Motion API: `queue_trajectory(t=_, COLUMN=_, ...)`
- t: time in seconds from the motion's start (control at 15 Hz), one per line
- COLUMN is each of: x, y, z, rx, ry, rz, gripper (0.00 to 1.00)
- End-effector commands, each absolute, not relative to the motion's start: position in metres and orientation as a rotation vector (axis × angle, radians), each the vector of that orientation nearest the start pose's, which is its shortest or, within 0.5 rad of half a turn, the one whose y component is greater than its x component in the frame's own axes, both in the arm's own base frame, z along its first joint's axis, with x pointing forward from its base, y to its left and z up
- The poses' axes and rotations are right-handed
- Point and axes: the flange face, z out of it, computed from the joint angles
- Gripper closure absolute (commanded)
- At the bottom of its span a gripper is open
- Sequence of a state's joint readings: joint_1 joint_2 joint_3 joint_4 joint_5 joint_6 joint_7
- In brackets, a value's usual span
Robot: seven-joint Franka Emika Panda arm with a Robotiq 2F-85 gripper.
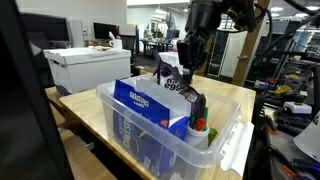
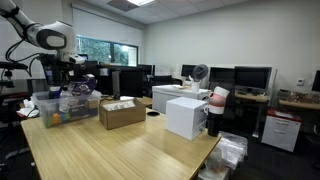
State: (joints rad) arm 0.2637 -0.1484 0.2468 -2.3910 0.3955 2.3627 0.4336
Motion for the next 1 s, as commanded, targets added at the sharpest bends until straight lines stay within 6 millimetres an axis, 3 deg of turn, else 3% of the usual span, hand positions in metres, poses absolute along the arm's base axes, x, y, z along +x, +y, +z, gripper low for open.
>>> queue_trajectory(t=0.0, x=0.41, y=0.251, z=0.376, rx=-2.89, ry=0.238, rz=-0.057, gripper=0.98)
queue_trajectory(t=0.53, x=0.397, y=0.261, z=0.36, rx=-2.989, ry=0.286, rz=-0.249, gripper=0.99)
queue_trajectory(t=0.93, x=0.405, y=0.254, z=0.361, rx=-3.047, ry=0.392, rz=-0.42, gripper=0.99)
